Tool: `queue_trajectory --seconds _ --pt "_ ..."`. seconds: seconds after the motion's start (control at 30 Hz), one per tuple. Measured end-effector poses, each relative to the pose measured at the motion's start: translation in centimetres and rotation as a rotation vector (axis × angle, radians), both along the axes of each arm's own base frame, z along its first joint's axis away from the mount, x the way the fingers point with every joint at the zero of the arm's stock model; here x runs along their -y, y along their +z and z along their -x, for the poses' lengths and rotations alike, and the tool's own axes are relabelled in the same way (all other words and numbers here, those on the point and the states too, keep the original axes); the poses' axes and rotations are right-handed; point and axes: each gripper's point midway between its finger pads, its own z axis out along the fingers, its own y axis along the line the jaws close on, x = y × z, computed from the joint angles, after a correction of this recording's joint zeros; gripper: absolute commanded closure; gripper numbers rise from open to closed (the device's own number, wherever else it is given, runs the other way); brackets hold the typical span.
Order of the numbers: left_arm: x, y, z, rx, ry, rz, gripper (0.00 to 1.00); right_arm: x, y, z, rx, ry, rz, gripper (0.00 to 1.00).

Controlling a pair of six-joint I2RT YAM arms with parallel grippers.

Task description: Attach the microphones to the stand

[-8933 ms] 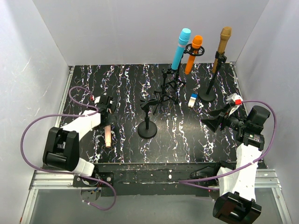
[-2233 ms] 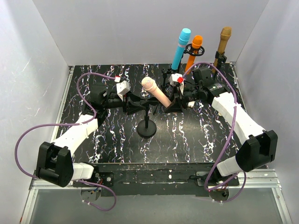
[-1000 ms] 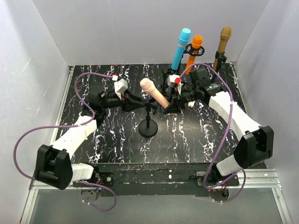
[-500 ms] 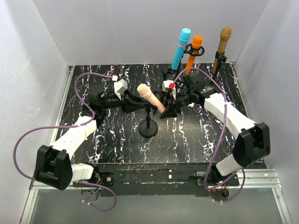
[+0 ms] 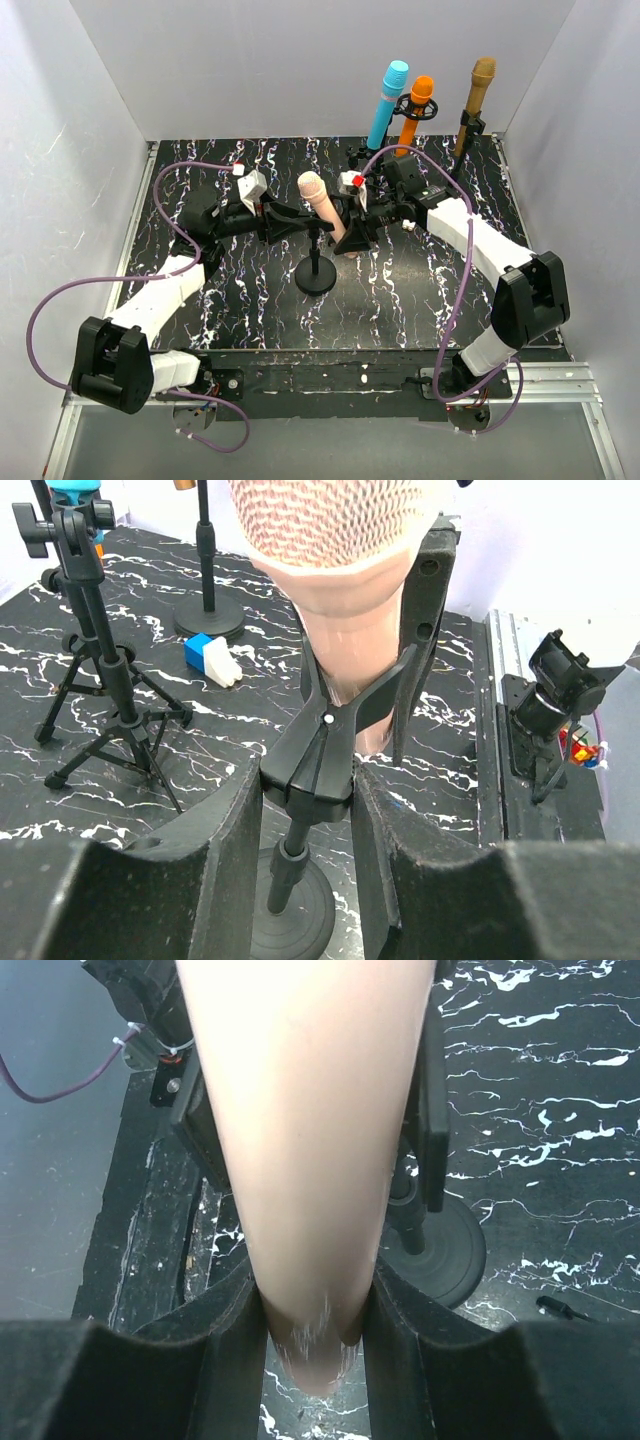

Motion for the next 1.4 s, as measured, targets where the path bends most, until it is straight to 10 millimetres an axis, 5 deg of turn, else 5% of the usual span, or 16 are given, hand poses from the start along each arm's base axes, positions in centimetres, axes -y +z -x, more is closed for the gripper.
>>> queue_trajectory --seconds 0.2,0.33,0.57,0.67,0.93,1.4 --pt "-0.1 0.1 0.1 -0.013 0.017 0.018 0.92 -0.7 -0.3 0.3 -0.014 0.007 0.007 0.78" --pt "-0.2 0.1 0.2 -0.017 0.031 0.023 0.77 -1.1 -0.4 0.3 -0.012 0.010 0.007 0.71" --pt "-0.2 0.0 0.5 -0.034 0.041 0.028 0.17 -1.5 -0.5 0.2 0.008 0.002 0.015 0.52" --pt "0.2 0.1 1.1 -0.042 0.025 0.032 0.02 -1.7 -0.5 0.4 0.008 -0.007 0.032 0.45" --pt "0.0 1.6 1.9 -0.008 0.032 0.048 0.02 -1.0 0.2 0.9 0.026 -0.045 0.059 0.18" --pt "-3.4 3.4 4.1 0.134 0.202 -0.041 0.02 3.7 3.3 2.9 0.155 -0.064 0.031 0.11"
